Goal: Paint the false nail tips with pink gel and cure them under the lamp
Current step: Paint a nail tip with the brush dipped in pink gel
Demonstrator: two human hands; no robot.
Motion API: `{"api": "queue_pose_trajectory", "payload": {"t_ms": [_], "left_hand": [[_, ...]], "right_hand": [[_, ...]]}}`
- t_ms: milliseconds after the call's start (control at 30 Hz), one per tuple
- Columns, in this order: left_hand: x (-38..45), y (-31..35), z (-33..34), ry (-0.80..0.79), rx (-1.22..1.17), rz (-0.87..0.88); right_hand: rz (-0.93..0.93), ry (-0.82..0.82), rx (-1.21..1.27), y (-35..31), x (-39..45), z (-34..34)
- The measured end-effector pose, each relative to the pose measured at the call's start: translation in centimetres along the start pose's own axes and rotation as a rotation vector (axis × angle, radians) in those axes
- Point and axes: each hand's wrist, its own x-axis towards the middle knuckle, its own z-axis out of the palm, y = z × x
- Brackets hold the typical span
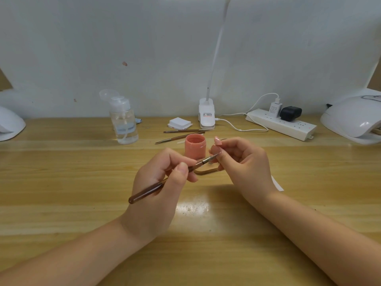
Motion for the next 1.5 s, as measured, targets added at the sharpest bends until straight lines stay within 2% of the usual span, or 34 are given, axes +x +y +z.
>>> {"api": "queue_pose_trajectory", "payload": {"t_ms": [167, 267, 567, 800, 967, 1500], "left_hand": [[0.3, 0.17, 0.03, 0.077, -0.035, 0.009], [0.36, 0.18, 0.11, 0.065, -0.031, -0.001], [0.35, 0.33, 0.12, -0.011, 0.065, -0.025], [0.29, 0.3, -0.07, 0.031, 0.064, -0.022], [0.35, 0.18, 0.08, -0.007, 0.084, -0.037], [0.31, 0.3, -0.01, 0.022, 0.083, -0.017]], "right_hand": [[0.141, 0.016, 0.177, -0.5, 0.24, -0.03], [0.171, 0.029, 0.211, -0.7, 0.31, -0.05], [0.167, 0.042, 0.184, -0.89, 0.23, 0.13], [0.177, 0.051, 0.172, -0.96, 0.25, 0.15], [0.171, 0.063, 0.135, -0.81, 0.25, 0.15], [0.117, 0.056, 0.024, -0.55, 0.08, 0.18]]}}
